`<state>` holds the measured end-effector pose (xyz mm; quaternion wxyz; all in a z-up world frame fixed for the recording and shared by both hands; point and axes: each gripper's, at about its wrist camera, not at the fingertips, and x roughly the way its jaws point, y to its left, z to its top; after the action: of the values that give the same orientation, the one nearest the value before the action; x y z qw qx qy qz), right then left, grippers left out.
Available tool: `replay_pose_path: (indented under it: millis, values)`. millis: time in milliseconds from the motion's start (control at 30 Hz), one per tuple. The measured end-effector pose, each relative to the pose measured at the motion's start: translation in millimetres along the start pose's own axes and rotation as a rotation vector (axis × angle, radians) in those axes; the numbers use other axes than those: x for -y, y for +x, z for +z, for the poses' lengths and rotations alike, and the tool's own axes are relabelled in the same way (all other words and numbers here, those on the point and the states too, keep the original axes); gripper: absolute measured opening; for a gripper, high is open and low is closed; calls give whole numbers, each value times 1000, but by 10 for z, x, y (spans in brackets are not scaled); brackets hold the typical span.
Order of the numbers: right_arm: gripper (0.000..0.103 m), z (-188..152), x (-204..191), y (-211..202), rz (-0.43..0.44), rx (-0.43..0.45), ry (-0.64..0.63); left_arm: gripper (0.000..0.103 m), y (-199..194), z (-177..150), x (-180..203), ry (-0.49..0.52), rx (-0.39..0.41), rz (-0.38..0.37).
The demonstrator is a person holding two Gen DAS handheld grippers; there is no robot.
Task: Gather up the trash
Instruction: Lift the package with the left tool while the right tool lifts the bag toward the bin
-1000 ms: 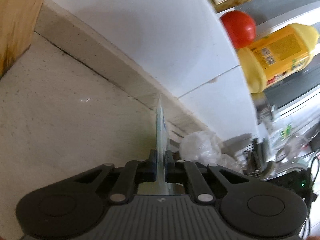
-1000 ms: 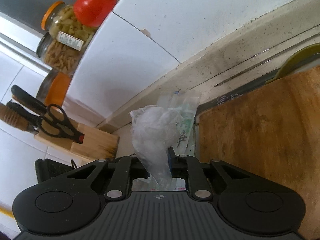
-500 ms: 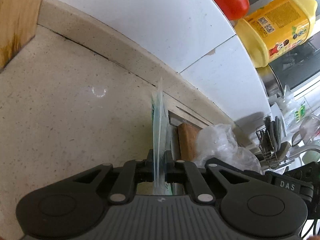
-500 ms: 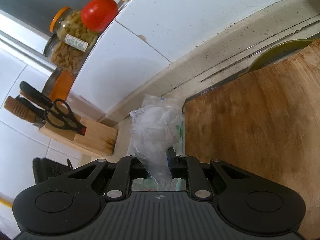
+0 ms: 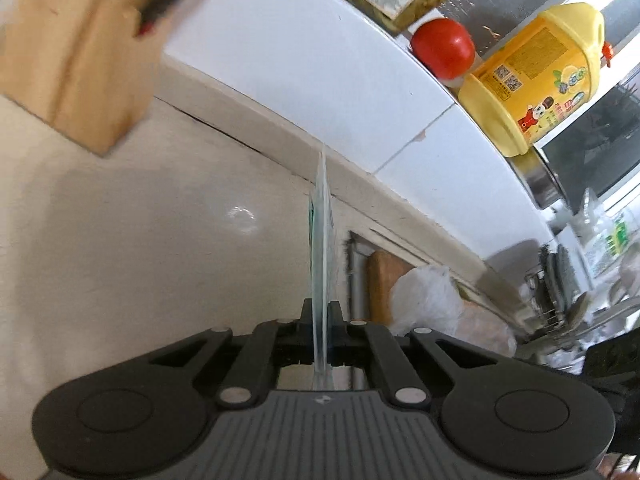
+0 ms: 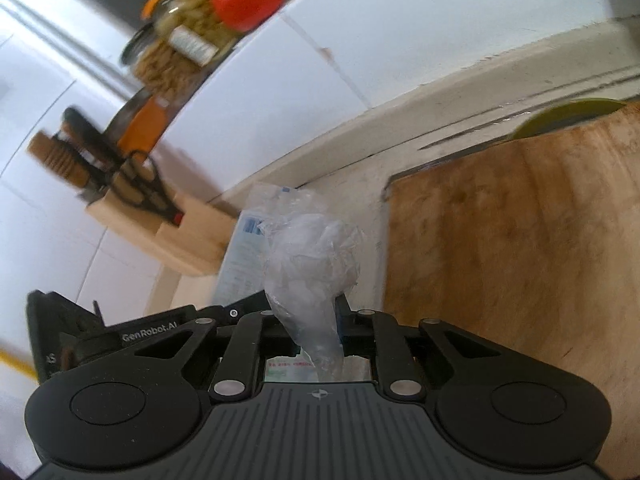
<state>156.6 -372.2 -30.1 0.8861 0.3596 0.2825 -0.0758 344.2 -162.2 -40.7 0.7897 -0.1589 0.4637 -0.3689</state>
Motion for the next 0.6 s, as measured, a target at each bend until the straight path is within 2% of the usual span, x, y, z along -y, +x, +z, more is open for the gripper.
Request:
replay_pose_path:
  millis: [267,600]
  values:
    - [19,-150,-261,53,24,-61,-99,0,-457,-289,-58,-1,85,151]
    - [19,-408,-440,93,44,-134,-184,0,-744,-620,-22,10,135,260]
